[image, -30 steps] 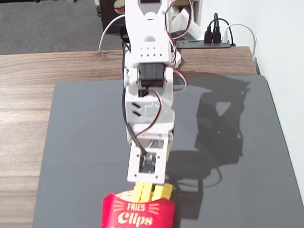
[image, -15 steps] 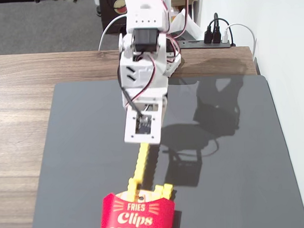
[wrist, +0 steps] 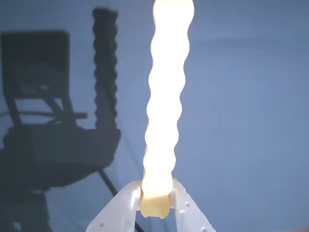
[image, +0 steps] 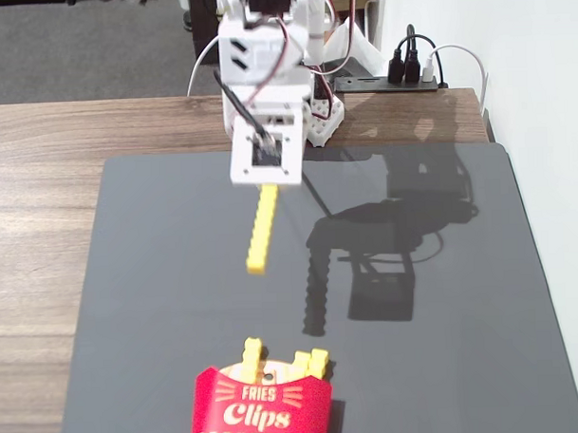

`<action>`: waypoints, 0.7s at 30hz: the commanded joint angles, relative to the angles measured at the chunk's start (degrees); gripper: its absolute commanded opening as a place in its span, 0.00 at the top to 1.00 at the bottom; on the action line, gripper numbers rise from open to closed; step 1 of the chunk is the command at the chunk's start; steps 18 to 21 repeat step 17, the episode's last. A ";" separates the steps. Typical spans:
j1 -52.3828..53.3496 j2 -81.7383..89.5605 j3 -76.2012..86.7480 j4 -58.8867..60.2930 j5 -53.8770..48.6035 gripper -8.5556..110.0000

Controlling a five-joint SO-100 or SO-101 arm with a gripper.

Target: Grab a fry

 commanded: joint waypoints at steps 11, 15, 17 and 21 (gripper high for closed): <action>-1.32 -0.70 -8.61 3.25 0.62 0.92; -1.14 -0.97 -8.61 2.90 0.26 0.92; -0.79 -1.32 -8.61 2.64 0.00 0.92; -0.79 -1.32 -8.61 2.64 0.00 0.92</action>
